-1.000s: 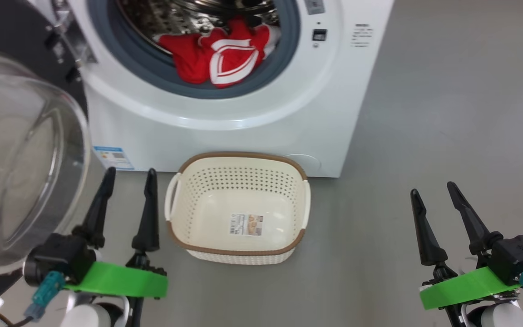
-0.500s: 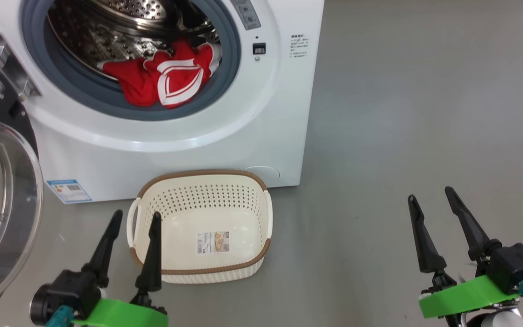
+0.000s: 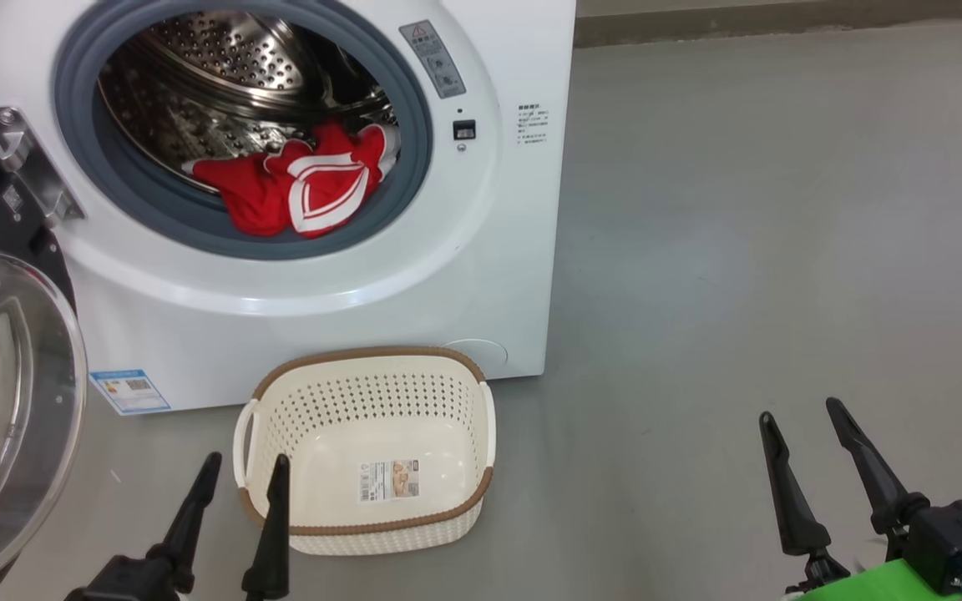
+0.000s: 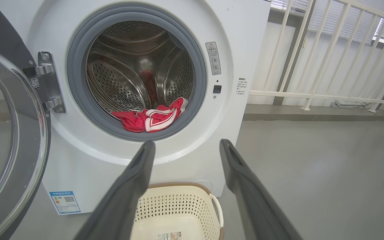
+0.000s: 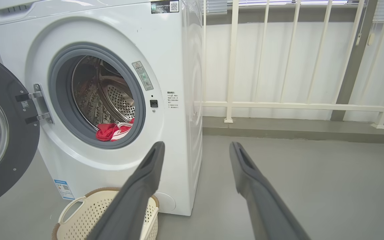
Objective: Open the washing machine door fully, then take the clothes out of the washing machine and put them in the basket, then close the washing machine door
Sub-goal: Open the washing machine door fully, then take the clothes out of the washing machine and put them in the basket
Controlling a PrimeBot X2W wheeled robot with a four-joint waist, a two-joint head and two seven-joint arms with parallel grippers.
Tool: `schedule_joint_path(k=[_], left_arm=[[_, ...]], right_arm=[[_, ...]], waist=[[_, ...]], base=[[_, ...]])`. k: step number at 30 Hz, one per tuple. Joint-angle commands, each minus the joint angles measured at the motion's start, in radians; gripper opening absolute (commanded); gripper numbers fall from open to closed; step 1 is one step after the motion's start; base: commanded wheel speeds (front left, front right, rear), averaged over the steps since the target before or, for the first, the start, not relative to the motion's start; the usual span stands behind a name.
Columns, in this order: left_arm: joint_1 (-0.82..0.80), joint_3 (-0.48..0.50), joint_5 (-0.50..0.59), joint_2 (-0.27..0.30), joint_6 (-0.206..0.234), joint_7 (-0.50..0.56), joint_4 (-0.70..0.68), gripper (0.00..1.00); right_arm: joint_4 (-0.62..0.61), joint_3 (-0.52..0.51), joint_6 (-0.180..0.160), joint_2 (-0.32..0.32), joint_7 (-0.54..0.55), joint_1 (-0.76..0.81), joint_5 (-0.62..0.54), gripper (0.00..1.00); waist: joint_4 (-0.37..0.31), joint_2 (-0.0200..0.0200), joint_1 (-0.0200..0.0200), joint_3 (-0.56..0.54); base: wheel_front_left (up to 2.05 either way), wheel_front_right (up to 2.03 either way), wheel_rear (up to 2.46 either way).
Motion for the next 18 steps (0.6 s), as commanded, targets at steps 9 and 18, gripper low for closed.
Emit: schedule_joint_path(k=[9,18], left_arm=[[0.013,0.024,-0.022,0.015,-0.002,-0.008,-0.026,1.0],[0.015,0.018,-0.017,0.014,0.018,-0.009,-0.02,1.0]], right_arm=[[-0.04,-0.005,0.006,-0.004,-0.006,0.021,0.014,1.0],[-0.05,-0.011,0.006,-0.004,-0.006,0.032,0.011,1.0]], waist=[[0.002,0.0,0.0,-0.023],[0.001,0.0,0.0,-0.033]], base=[[0.0,0.0,0.0],[0.0,0.0,0.0]])
